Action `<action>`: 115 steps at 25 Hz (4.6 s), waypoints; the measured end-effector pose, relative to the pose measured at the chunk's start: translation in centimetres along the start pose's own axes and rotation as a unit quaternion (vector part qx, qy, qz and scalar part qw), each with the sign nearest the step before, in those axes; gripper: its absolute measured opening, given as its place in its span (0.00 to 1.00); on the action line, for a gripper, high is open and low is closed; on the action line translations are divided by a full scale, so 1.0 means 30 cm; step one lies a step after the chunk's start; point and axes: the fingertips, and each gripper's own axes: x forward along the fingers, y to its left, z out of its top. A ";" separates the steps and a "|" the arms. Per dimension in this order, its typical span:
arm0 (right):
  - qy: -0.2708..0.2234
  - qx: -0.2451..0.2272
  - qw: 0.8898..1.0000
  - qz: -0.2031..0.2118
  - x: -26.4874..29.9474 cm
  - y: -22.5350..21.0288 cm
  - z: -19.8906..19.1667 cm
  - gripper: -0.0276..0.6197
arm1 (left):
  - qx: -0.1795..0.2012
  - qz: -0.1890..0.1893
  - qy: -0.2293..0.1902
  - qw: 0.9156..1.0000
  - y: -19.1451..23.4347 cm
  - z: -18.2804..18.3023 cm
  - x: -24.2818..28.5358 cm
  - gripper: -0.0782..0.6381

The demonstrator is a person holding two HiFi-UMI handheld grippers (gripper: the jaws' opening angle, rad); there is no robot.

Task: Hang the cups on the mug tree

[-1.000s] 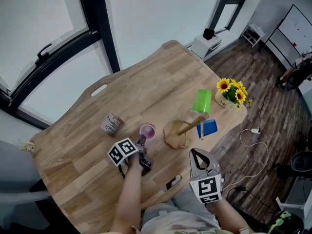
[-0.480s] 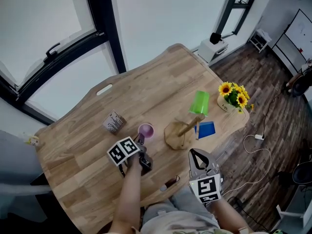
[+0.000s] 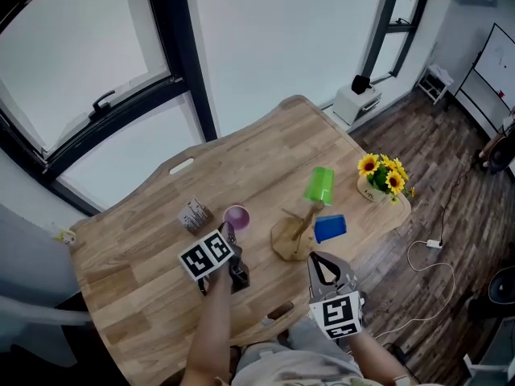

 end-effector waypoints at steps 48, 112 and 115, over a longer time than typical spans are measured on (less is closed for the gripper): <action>-0.033 0.025 0.999 -0.018 -0.112 -0.148 -0.016 0.04 | 0.360 0.134 -0.166 0.908 -0.313 -0.028 -0.146 0.13; -0.009 0.046 0.998 -0.033 -0.112 -0.196 -0.106 0.04 | 0.565 0.081 -0.152 0.807 -0.498 -0.241 -0.073 0.16; -0.013 0.044 0.998 -0.032 -0.110 -0.200 -0.104 0.04 | 0.570 0.077 -0.149 0.805 -0.501 -0.256 -0.071 0.16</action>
